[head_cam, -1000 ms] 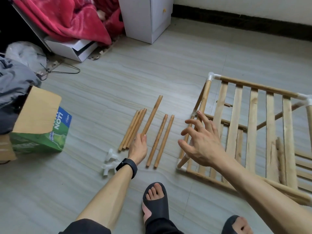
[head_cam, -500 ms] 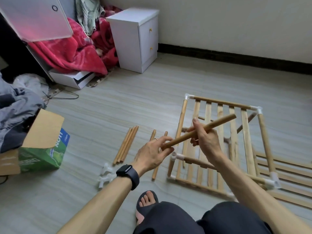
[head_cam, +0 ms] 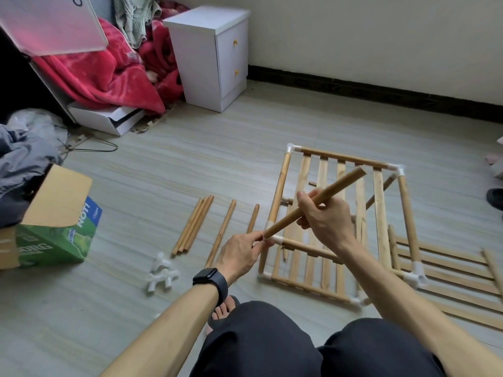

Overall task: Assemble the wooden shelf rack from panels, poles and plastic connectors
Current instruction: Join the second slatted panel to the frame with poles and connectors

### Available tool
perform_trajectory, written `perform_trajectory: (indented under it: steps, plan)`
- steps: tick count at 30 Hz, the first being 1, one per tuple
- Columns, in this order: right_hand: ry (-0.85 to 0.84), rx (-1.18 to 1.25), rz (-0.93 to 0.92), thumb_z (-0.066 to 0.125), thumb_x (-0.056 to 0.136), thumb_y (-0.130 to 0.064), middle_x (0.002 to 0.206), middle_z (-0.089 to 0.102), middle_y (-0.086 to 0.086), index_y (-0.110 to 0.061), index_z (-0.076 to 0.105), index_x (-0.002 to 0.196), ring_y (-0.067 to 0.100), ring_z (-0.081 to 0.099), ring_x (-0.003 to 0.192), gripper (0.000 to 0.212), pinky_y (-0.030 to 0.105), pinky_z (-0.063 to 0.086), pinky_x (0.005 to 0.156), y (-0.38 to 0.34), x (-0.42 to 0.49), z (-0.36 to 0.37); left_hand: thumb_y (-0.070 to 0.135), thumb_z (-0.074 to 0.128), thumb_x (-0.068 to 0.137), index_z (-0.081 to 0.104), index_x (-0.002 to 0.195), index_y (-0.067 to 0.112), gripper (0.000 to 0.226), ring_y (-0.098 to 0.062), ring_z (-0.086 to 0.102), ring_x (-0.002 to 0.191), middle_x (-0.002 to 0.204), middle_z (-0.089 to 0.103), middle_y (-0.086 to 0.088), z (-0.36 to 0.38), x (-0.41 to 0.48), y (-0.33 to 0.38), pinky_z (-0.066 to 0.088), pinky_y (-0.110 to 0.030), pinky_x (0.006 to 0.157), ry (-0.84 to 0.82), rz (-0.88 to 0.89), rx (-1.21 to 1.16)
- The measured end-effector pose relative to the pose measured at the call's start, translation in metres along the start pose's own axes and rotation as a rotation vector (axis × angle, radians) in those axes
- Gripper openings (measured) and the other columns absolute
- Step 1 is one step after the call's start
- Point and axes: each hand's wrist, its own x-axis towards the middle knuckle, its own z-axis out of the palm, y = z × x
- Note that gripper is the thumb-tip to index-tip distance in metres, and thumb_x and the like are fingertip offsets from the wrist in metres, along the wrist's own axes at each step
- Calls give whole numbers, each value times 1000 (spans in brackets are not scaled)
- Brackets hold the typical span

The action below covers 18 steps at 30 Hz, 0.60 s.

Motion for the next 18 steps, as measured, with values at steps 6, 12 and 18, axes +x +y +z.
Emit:
perform_trajectory:
  steps: [6,12,18]
  plan:
    - [-260,-505,-312,61,97,-28,70,61,3,-9,57,67,19,64,65,35,37,56,63,-32,11,29,56,52,98,69,114,36,31,-17,68,79,86,72,1,-5,4,0,57,-43,70,-23,7,83]
    - [-264,-625,-345,61,93,-20,66,44,-3,-24,34,56,9,38,56,46,23,30,58,-42,26,56,54,51,99,68,117,34,32,-14,63,71,79,68,2,-6,6,-1,56,-38,65,-27,8,90]
    - [-175,-539,-254,62,93,-22,66,54,3,-7,51,60,22,57,61,38,37,52,59,-29,17,50,60,45,99,64,108,38,30,-15,57,66,73,62,5,-11,-1,0,51,-36,59,-48,-17,75]
